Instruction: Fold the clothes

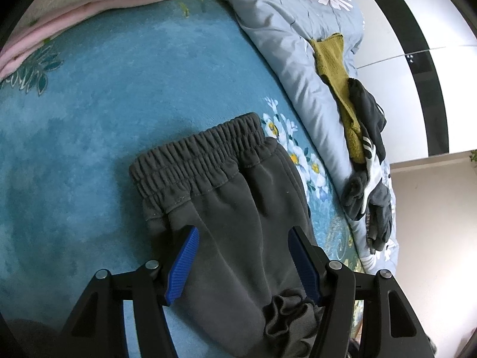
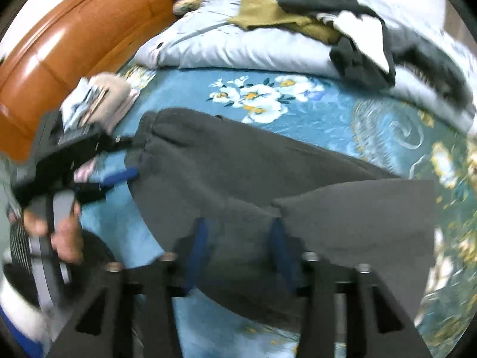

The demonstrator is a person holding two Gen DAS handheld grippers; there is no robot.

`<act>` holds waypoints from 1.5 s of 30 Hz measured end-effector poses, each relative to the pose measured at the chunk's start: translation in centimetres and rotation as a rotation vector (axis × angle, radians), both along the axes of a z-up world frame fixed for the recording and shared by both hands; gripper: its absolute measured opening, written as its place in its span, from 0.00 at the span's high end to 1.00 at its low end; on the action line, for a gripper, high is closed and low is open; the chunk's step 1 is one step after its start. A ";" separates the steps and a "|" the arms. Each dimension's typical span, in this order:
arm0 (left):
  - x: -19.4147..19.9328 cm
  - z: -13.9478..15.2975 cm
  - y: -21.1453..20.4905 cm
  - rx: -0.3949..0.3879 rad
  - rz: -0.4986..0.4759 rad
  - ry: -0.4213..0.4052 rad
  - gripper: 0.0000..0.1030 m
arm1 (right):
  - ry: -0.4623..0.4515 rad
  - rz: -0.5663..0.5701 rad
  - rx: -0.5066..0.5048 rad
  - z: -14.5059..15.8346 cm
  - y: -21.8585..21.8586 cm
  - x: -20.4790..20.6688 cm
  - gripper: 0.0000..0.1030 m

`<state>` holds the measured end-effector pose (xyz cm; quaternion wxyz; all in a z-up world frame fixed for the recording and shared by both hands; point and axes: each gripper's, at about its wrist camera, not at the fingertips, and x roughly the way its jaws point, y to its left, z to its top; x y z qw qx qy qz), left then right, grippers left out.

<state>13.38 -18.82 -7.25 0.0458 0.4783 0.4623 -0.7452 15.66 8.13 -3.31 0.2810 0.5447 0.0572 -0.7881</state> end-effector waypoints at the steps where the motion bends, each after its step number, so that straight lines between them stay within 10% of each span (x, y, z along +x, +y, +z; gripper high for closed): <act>1: -0.1 0.0 0.1 -0.005 -0.002 0.001 0.35 | 0.012 0.025 0.031 -0.3 0.1 0.5 0.50; 13: 0.2 0.0 -0.1 -0.007 0.007 -0.005 0.35 | 0.149 0.201 0.342 -5.3 -2.9 4.4 0.41; 24: 0.2 0.0 0.0 -0.009 0.008 -0.001 0.35 | 0.169 0.166 0.408 -6.0 -0.7 5.4 0.41; 30: 0.4 0.3 -0.2 -0.014 0.019 0.007 0.35 | 0.134 0.131 0.401 -5.9 -1.4 4.5 0.69; 35: 1.4 1.1 -1.1 -0.067 0.105 0.030 0.35 | 0.123 -0.024 0.276 -3.4 0.6 1.6 0.73; 40: 2.6 0.5 -2.6 -0.086 0.233 -0.032 0.33 | 0.046 0.076 0.280 -4.8 -0.8 2.5 0.58; 45: 2.5 -1.6 -3.6 -0.026 0.277 -0.137 0.30 | 0.019 -0.004 0.060 -2.4 1.2 2.5 0.35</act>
